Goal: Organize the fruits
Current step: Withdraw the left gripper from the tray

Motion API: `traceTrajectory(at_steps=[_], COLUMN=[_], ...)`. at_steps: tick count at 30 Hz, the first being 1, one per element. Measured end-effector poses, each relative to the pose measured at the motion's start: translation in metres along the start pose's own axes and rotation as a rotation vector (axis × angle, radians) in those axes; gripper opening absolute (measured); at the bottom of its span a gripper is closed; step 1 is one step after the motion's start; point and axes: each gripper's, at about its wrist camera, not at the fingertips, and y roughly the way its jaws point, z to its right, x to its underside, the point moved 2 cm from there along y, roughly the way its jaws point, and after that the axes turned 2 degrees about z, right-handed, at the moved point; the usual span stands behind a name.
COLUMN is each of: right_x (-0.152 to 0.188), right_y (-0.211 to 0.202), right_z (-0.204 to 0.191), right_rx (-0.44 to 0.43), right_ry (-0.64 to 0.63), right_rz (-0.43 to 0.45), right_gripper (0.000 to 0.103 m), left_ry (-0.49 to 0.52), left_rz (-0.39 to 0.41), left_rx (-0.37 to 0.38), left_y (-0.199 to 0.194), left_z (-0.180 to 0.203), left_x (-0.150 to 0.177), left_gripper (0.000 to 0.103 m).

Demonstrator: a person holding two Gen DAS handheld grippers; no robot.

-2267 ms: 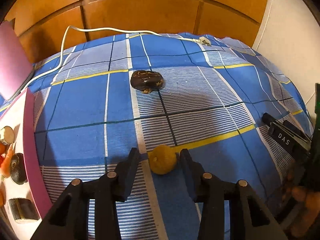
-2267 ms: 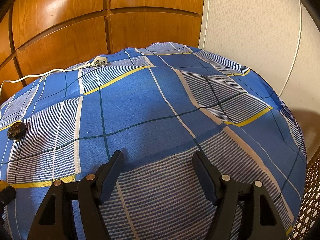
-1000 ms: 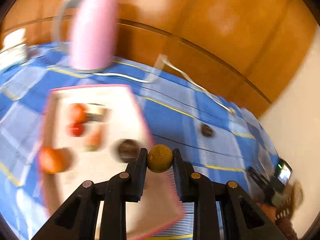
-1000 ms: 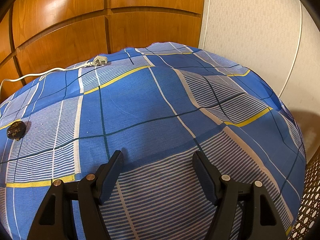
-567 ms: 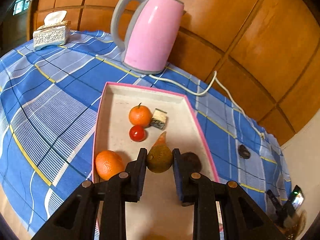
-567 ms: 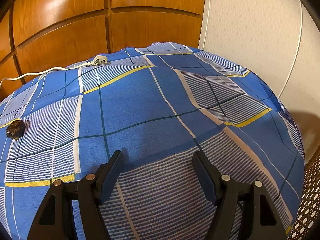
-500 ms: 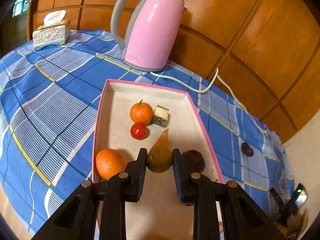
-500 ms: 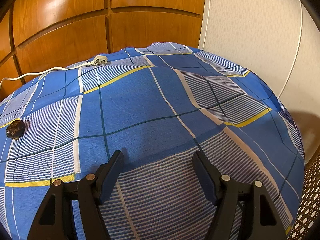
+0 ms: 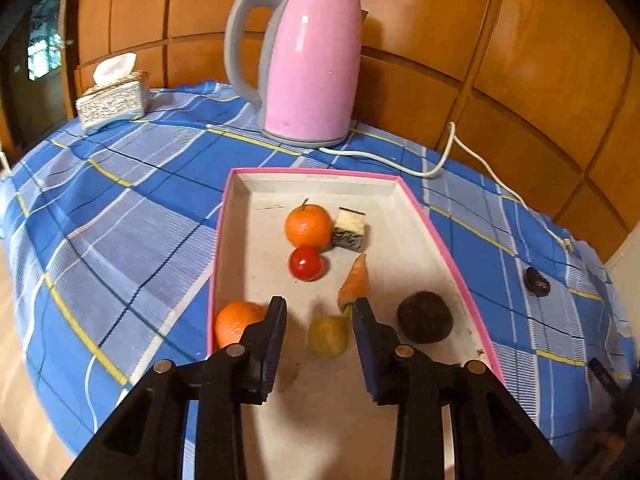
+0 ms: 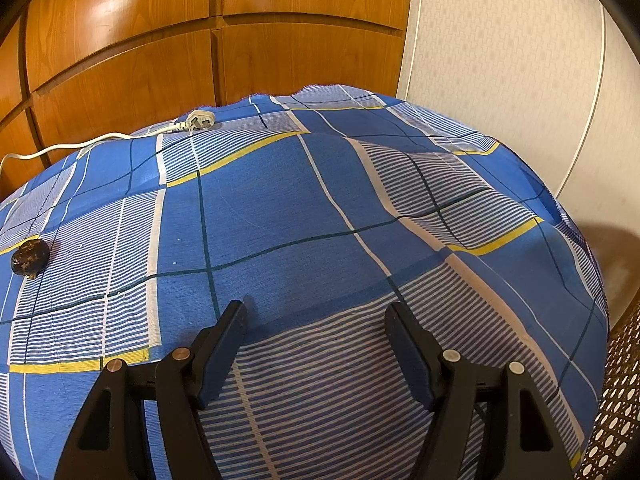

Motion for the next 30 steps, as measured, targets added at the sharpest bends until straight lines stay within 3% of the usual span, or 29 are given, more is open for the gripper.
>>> traceTrajectory(at_steps=[2,4,9,30], right_x=[0.000,0.000,0.000,0.000], right_y=[0.000,0.000,0.000,0.000], right_z=[-0.001,0.000,-0.001,-0.001], right_rx=[0.000,0.000,0.000,0.000], right_ry=[0.000,0.000,0.000,0.000], right_rz=[0.000,0.000,0.000,-0.001], right_gripper=[0.073,0.073,0.073,0.073], left_ry=[-0.016,-0.054,-0.047,-0.017], left_rz=[0.000,0.000,-0.008,-0.056], left_rx=[-0.016,-0.018,-0.043,-0.038], left_y=[-0.004,-0.007,-0.011,-0.015], left_z=[-0.001,-0.004,0.005,0.023], left_x=[0.004,0.008,0.016,0.029], left_gripper=[0.037,0.046,0.050,0.052])
